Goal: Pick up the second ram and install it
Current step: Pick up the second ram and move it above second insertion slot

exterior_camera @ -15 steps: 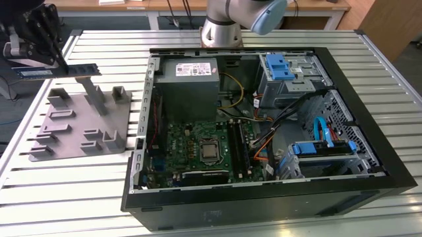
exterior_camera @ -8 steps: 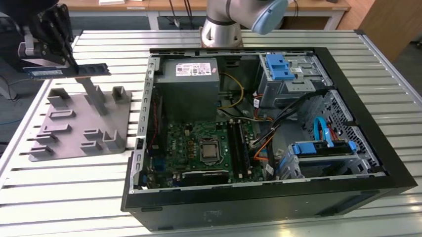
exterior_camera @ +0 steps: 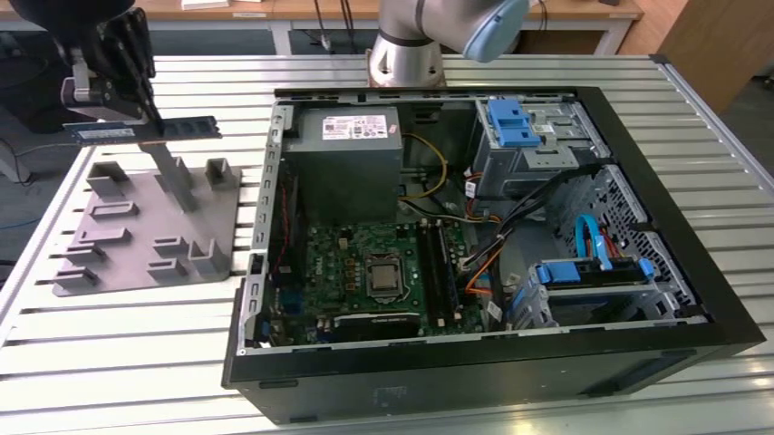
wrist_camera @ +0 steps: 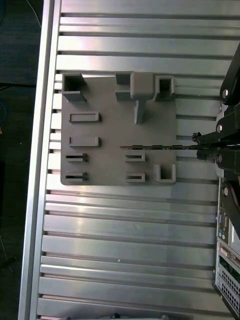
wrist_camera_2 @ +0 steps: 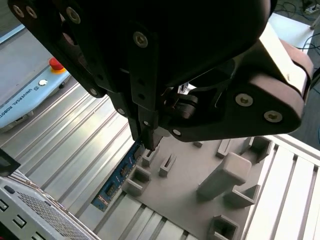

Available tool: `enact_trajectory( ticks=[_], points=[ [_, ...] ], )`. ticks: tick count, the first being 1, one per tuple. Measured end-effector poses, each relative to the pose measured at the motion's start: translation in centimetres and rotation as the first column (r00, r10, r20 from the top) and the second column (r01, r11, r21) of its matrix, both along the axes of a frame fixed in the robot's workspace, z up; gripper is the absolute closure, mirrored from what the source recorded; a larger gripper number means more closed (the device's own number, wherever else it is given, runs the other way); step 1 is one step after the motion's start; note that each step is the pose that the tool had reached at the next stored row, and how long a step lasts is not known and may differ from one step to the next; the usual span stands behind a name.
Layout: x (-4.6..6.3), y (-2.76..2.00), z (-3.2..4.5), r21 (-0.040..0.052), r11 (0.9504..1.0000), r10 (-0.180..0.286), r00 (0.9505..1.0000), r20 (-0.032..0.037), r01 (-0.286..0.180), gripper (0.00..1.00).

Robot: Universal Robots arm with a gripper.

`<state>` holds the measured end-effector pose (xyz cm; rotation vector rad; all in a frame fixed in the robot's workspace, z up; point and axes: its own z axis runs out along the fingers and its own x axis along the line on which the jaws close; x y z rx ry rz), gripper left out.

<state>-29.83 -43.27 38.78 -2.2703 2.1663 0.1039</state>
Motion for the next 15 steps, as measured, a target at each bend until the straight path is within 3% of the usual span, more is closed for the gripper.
enact_trajectory(
  ticks=[9,15],
  points=[
    [2.0,0.0,0.0,-0.0018,1.0,0.0,1.0,-0.0013,0.0,0.86],
    [4.0,0.0,0.0,-0.0035,1.0,0.0,1.0,-0.003,0.0,0.86]
  ],
)
